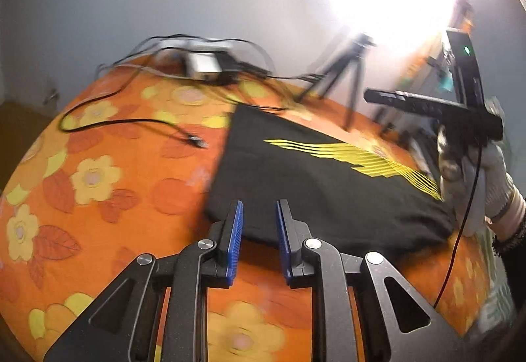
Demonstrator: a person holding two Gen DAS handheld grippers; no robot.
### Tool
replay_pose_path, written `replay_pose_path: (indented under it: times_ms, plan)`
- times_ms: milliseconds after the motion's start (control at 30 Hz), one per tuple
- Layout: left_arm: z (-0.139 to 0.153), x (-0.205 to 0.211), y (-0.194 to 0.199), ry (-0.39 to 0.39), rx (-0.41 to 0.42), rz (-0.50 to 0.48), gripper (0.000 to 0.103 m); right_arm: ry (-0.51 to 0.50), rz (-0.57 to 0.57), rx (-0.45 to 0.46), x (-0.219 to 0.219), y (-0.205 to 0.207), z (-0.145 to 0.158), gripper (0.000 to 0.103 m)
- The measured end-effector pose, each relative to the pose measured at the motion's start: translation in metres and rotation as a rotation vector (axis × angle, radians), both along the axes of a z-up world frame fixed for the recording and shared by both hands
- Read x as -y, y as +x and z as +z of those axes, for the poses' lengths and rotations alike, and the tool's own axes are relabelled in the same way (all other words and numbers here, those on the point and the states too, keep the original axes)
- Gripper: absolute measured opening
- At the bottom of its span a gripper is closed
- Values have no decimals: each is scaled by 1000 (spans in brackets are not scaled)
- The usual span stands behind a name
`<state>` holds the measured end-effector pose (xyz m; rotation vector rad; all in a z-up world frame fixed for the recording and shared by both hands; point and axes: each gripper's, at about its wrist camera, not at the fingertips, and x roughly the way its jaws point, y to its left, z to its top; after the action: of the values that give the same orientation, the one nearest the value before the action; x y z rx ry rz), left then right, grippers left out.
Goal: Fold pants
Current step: 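Lay the folded shorts flat on the table and open both grippers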
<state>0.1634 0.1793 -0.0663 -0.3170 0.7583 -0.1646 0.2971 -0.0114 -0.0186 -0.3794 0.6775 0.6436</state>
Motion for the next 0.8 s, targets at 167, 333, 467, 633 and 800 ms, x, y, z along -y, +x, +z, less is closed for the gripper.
replay_pose_path:
  times_ms: [167,333,467,633,800]
  plan:
    - [15,43,-12,19,0,-140,25,9,-140,-10,89,-46,11,45]
    - [29,83,-24,53,22,-256,29,59,-331,-18,178,-82,12,55]
    - [25,115,-25,130,19,-352,29,151,-499,-104,244,-102,0,55]
    - [2,146,-26,215,-25,-460,29,278,-667,-206,303,-123,-32,56]
    - [-25,170,-22,337,-70,-519,29,402,-726,-300,323,-126,-67,61]
